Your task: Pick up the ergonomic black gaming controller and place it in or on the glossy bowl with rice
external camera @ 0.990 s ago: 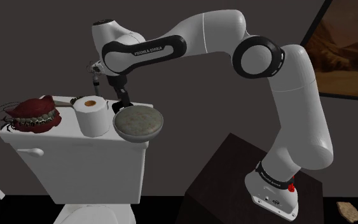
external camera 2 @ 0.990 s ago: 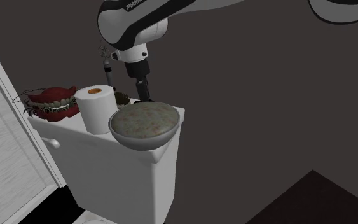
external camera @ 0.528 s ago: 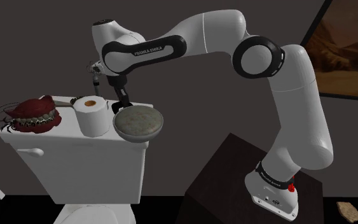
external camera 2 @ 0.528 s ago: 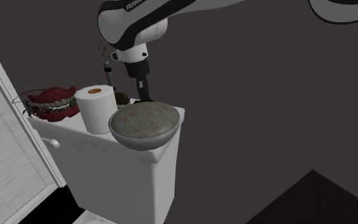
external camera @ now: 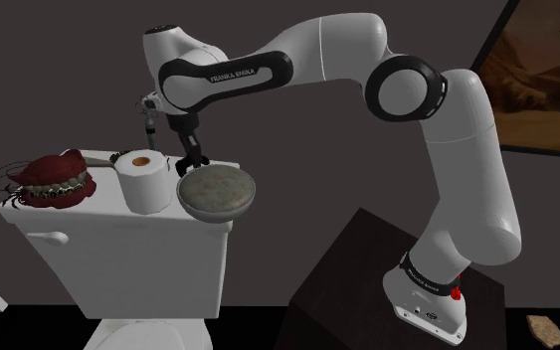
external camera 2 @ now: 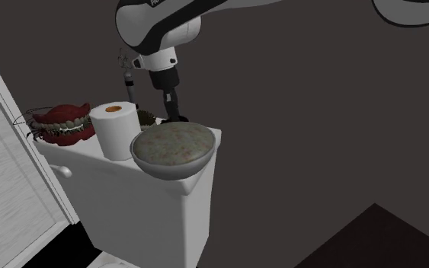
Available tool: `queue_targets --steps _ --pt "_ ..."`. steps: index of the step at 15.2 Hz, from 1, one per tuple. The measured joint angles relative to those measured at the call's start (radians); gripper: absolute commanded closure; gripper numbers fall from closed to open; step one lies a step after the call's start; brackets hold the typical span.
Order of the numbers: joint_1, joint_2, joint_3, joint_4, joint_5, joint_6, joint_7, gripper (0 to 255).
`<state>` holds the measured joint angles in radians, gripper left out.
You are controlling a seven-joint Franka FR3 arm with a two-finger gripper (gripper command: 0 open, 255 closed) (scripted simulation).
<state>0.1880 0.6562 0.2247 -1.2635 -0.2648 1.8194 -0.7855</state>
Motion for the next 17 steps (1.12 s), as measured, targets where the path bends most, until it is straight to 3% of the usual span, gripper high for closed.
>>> queue_targets --steps 17 --pt "0.018 -0.011 0.003 0.211 0.01 -0.217 -0.036 255"
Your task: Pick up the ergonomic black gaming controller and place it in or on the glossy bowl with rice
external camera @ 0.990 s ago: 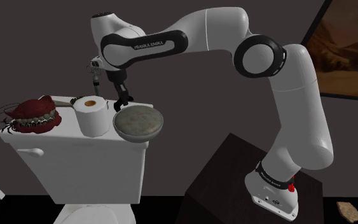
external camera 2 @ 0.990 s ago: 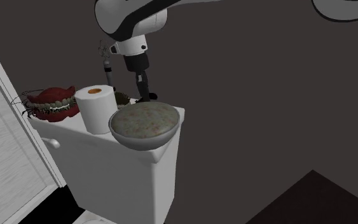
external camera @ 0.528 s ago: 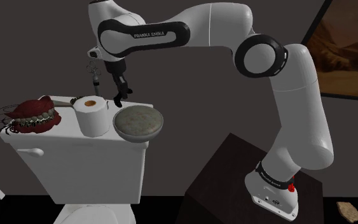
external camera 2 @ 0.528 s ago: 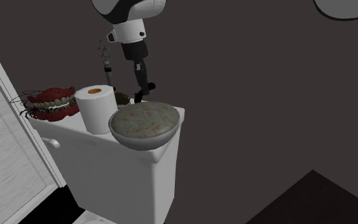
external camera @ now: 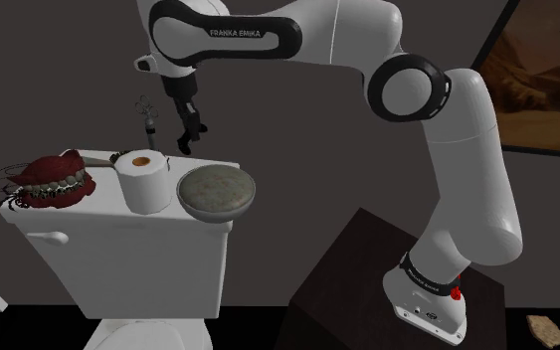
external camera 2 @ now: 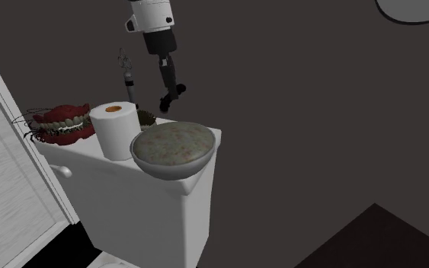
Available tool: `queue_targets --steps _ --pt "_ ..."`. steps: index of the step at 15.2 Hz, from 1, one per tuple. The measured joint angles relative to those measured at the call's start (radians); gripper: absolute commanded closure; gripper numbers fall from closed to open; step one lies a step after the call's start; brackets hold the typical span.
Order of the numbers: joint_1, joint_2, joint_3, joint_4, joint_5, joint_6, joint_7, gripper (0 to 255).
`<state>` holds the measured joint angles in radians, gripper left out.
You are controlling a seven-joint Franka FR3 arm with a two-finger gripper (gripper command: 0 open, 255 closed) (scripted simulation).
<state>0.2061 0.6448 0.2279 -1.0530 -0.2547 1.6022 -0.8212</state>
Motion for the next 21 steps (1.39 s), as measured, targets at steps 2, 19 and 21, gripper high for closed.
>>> queue_targets --steps 2,19,21 --pt "0.008 0.012 -0.001 0.049 -0.001 -0.036 -0.003 255" --pt "0.01 -0.25 0.038 -0.212 0.042 -0.044 0.06 255" --pt "0.015 -0.329 0.052 -0.317 0.06 -0.02 0.088 255"
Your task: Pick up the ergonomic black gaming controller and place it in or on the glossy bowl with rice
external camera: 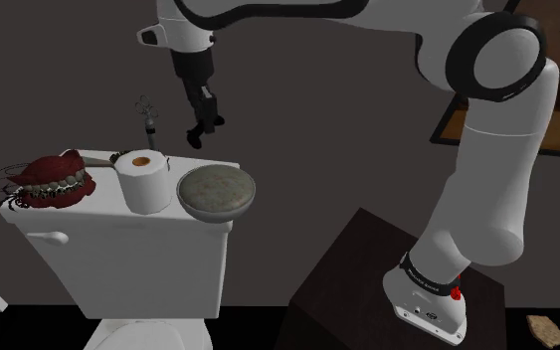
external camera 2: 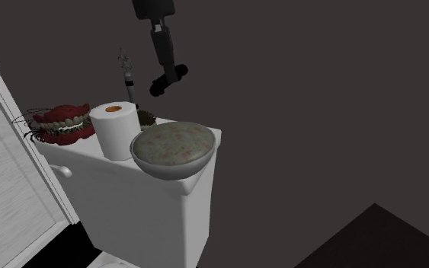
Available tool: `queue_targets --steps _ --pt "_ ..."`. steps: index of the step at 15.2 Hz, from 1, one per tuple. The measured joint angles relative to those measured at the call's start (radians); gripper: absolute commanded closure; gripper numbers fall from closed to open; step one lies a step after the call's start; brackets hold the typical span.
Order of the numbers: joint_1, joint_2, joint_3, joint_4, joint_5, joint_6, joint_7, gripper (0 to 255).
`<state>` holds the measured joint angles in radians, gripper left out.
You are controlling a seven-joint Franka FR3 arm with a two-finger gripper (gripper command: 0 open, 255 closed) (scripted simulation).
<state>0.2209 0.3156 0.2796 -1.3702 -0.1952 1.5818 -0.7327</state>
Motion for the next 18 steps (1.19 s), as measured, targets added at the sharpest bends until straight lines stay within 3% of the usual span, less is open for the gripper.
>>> queue_targets --steps 6,18 --pt "0.01 -0.196 0.03 -0.256 0.053 0.061 0.054 255" --pt "0.013 -0.208 0.033 -0.417 0.054 0.208 0.082 255"
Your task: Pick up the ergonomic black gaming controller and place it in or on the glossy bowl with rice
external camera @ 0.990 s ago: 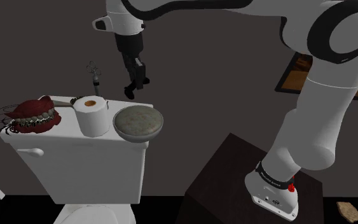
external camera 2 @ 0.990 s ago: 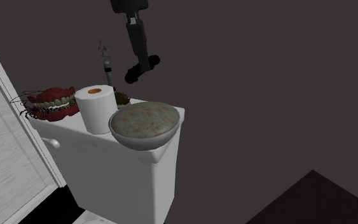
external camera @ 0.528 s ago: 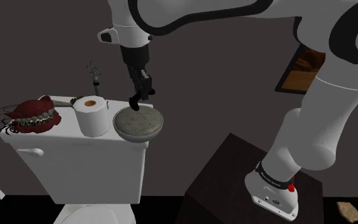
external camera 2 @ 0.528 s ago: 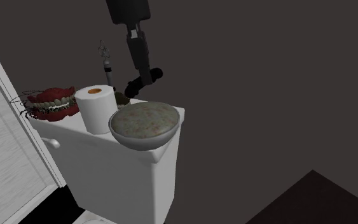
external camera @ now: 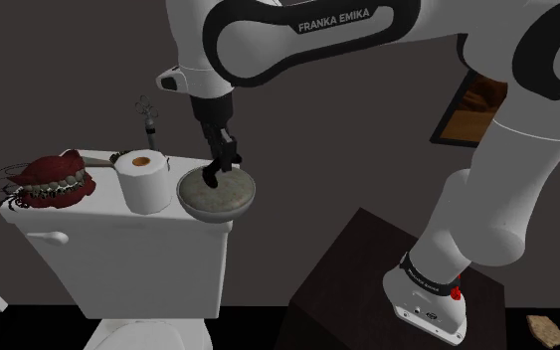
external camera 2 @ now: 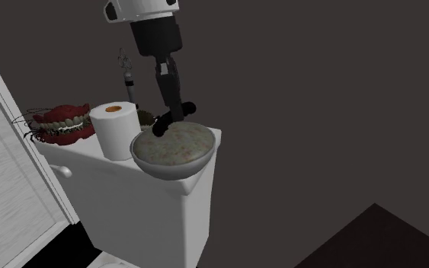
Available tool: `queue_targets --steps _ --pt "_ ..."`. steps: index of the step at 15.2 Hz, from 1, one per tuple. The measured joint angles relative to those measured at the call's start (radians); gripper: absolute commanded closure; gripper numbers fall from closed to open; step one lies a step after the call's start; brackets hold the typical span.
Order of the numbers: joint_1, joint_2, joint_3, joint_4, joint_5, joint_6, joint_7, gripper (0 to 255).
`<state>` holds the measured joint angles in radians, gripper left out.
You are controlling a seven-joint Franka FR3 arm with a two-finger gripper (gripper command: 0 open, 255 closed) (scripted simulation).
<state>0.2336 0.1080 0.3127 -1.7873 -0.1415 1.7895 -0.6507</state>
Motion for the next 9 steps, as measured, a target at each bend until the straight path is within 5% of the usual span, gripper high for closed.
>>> queue_targets --steps 9 --pt "0.0 0.011 -0.001 -0.045 -0.006 0.056 0.007 255"
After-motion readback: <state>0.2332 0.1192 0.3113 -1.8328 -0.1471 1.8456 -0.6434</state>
